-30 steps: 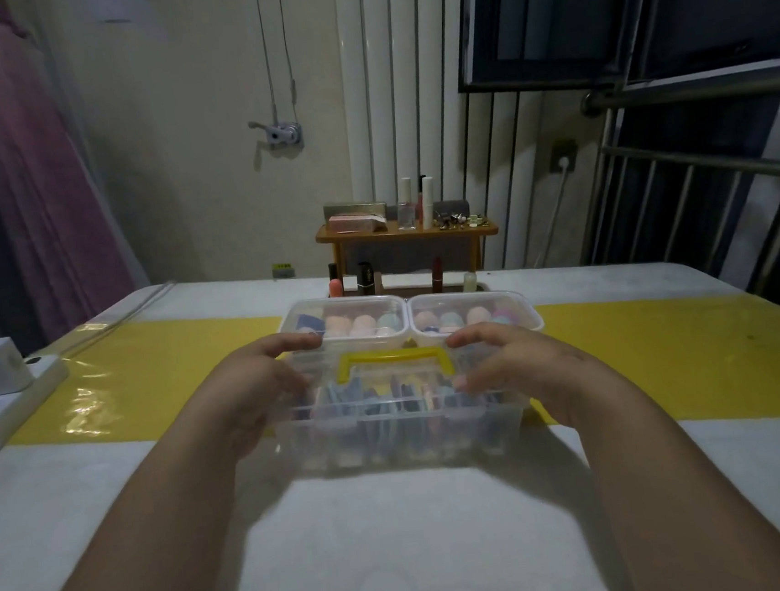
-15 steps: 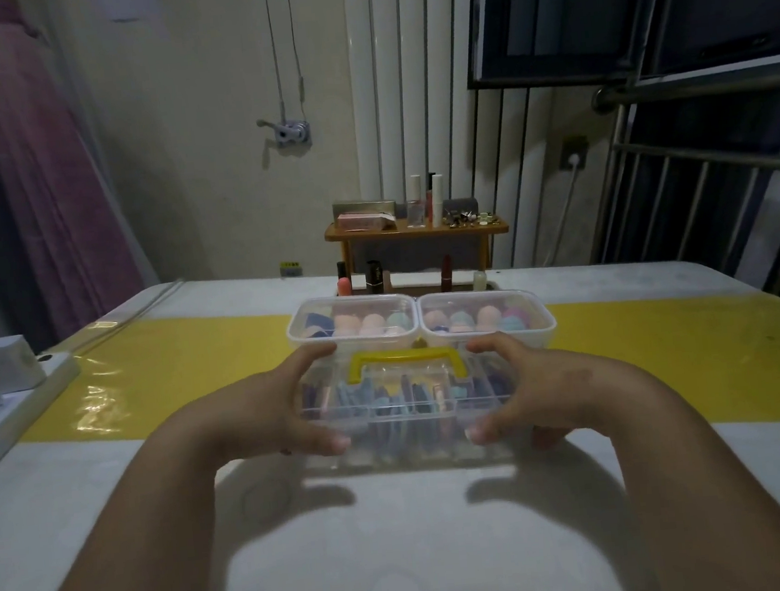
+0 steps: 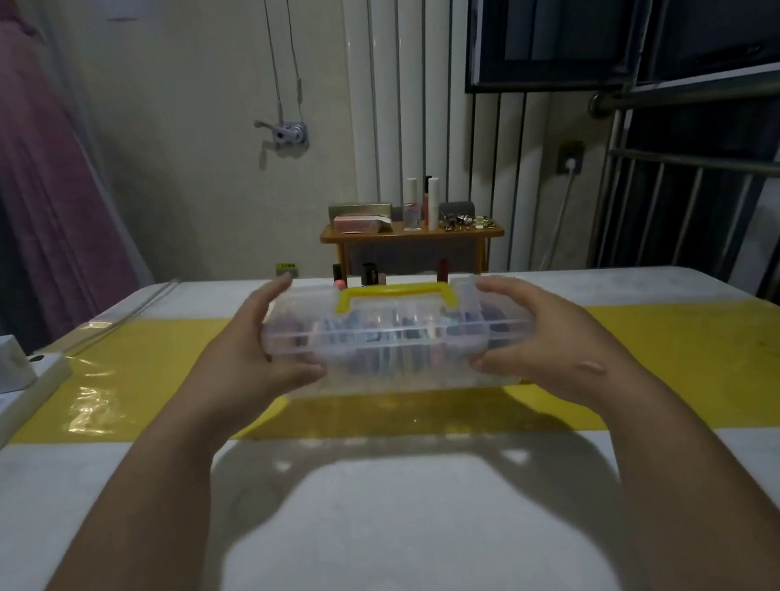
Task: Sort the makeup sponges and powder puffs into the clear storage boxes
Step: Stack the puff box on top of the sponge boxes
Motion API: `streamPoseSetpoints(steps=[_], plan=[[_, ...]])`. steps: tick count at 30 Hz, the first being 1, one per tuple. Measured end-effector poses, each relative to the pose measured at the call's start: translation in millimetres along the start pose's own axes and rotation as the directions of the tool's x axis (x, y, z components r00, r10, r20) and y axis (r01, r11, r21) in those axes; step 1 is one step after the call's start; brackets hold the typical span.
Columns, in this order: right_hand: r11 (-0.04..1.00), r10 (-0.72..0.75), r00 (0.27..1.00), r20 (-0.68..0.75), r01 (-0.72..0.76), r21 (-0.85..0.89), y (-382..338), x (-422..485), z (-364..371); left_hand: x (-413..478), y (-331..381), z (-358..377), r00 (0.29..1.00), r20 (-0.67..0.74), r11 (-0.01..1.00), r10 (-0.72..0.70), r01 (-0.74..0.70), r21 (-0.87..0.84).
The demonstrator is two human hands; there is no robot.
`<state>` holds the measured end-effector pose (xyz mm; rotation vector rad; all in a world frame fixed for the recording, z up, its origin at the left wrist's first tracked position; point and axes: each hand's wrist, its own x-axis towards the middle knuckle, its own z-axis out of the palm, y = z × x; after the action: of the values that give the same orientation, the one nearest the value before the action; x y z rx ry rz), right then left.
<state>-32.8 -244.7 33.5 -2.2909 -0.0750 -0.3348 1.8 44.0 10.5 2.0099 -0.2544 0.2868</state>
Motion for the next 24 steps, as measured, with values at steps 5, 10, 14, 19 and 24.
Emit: streamPoseSetpoints(steps=[5, 10, 14, 19, 24], plan=[[0.986, -0.043, 0.969, -0.242, 0.08, 0.147, 3.2, 5.5, 10.4, 7.0, 1.8, 26.7, 0.949, -0.315, 0.993, 0.012, -0.048, -0.108], [0.976, -0.047, 0.92, -0.389, 0.125, 0.177, 13.2, 16.5, 23.9, 20.2, -2.6, 51.2, 0.889, -0.456, 0.989, -0.04, -0.029, -0.145], [0.98, -0.014, 0.932, -0.363, 0.084, 0.18, 23.9, 24.8, 29.1, 26.5, -3.3, 57.0, 0.925, -0.38, 0.992, -0.015, -0.035, -0.123], [0.992, 0.02, 0.959, -0.283, 0.016, 0.125, 33.6, 32.0, 33.8, 30.9, -10.1, 60.0, 0.98, -0.196, 0.991, 0.016, -0.042, -0.131], [0.995, 0.078, 0.982, -0.169, -0.086, -0.041, 39.1, 37.2, 39.9, 44.2, -16.5, 66.3, 0.985, -0.168, 0.968, -0.051, 0.09, 0.233]])
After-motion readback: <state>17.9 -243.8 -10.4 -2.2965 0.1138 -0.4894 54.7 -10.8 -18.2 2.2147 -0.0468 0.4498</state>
